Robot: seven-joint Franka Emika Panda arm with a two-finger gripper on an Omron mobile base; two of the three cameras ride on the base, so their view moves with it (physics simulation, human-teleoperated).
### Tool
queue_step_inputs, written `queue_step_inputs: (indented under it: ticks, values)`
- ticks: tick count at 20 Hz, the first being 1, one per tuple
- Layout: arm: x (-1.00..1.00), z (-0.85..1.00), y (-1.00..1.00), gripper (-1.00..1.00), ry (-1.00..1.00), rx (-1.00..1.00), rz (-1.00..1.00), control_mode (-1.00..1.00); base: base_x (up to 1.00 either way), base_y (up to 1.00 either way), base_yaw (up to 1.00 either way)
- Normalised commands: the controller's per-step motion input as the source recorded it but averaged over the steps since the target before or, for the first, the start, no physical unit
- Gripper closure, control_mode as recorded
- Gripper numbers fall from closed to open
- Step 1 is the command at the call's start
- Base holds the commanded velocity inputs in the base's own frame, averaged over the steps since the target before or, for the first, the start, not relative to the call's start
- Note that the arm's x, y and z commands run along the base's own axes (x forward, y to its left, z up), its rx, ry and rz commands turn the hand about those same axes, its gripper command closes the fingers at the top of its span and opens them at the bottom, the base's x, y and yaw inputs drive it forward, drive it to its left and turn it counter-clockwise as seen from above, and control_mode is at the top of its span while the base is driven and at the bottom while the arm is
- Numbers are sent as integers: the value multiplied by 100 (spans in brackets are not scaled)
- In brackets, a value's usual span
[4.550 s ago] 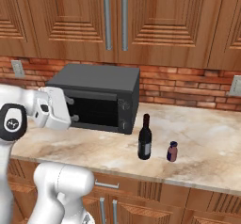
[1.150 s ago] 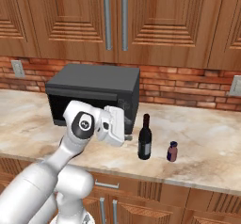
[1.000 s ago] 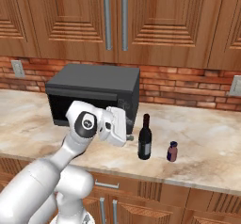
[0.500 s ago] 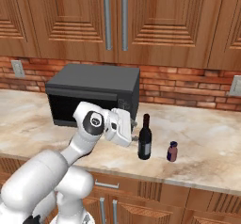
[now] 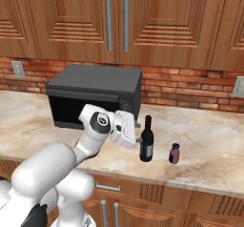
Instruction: There is a wine glass and glass cup on the dining counter. Place the wine bottle next to the wine glass and the juice bottle next to the glass cup.
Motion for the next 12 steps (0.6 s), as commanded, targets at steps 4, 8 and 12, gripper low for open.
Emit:
queue_step_inputs:
  ticks: [4,8,12]
  values:
    - [22,-10,-2,-100,0,0,0,-100,0,0,0]
    - [17,-10,-12,-100,1,0,0,-100,0,0,0]
    - [10,-13,-18,-100,4,0,0,-100,0,0,0]
